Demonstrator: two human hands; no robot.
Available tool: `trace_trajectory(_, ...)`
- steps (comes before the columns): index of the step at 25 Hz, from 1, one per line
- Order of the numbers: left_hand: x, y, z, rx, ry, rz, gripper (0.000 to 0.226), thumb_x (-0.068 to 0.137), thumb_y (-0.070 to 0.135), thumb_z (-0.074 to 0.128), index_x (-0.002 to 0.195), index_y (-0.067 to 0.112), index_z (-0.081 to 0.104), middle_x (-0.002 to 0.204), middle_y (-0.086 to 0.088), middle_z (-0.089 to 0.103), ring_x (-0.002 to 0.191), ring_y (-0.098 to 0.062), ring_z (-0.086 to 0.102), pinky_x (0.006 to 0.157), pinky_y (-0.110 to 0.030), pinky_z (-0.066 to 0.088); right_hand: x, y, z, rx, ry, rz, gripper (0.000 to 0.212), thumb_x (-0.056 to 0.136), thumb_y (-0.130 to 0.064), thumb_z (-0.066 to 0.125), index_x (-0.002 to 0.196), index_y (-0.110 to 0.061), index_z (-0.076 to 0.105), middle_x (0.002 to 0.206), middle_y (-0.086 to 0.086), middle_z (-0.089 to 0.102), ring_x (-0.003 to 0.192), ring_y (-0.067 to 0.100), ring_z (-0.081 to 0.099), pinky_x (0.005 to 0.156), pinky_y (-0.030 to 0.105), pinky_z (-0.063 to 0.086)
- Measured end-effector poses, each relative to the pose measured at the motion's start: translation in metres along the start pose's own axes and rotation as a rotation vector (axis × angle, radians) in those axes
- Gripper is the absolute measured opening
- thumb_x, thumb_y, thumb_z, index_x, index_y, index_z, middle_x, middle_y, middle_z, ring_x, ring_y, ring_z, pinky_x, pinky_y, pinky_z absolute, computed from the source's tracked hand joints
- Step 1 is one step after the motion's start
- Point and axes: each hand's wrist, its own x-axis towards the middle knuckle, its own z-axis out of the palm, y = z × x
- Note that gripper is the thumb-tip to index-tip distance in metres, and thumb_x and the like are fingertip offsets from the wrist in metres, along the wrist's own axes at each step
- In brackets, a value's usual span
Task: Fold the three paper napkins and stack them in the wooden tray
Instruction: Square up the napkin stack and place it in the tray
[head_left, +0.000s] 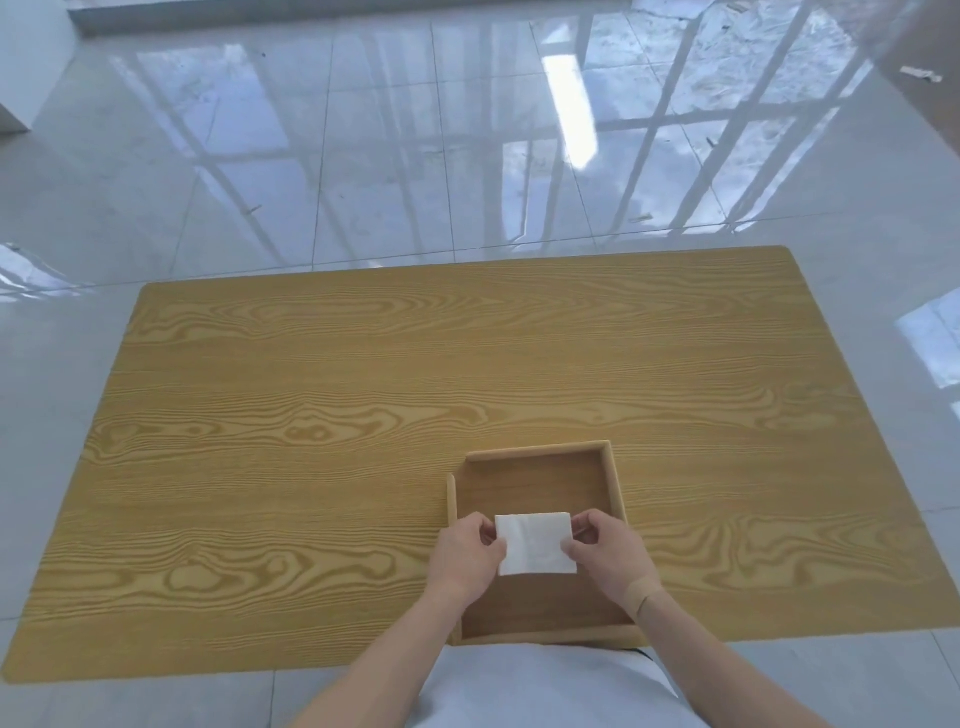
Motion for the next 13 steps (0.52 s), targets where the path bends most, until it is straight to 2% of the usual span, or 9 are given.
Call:
trace_trajectory(4,0.0027,0.0066,0.0069,0.040,0.005,-0.019,0.010,0.087,0.027,0.058,0.093,0.020,0.063,0.080,-0.001,0.071,0.073,-0.020,0.068,0.067,-0.043,0.060,0.0024,0.0024,-0.0025,-0.018,0.034,0.002,0.012,0.085,-0.027,0.066,0.096,-0.029,0.063,0.083,-0.018,0.065,0.076,0.000,0.060,0.058,0.019,0.044)
trace_trajectory(7,0.0041,0.0088,0.0088,0.088,0.013,-0.038,0.010,0.087,0.027,0.057,0.091,0.019,0.063,0.079,-0.002,0.072,0.075,-0.021,0.068,0.071,-0.044,0.059,0.0036,0.0036,-0.0006,-0.048,0.058,-0.013,0.016,0.086,-0.025,0.065,0.102,-0.027,0.063,0.081,-0.021,0.061,0.076,-0.003,0.057,0.057,0.016,0.041)
trace_trajectory(10,0.0043,0.0083,0.0090,0.106,0.023,-0.056,0.009,0.087,0.026,0.057,0.089,0.019,0.062,0.076,-0.002,0.072,0.072,-0.020,0.068,0.070,-0.043,0.059,0.0045,0.0029,0.0035,-0.051,0.074,-0.018,0.018,0.087,-0.024,0.064,0.106,-0.025,0.063,0.081,-0.021,0.062,0.077,-0.001,0.058,0.062,0.019,0.045)
trace_trajectory(13,0.0042,0.0079,0.0086,0.143,0.033,-0.051,0.009,0.088,0.027,0.056,0.088,0.019,0.061,0.076,0.000,0.071,0.072,-0.018,0.067,0.069,-0.040,0.058,0.0048,-0.0004,0.0049,-0.093,0.087,-0.023,0.021,0.089,-0.025,0.062,0.110,-0.026,0.061,0.086,-0.017,0.062,0.083,0.009,0.061,0.070,0.026,0.052)
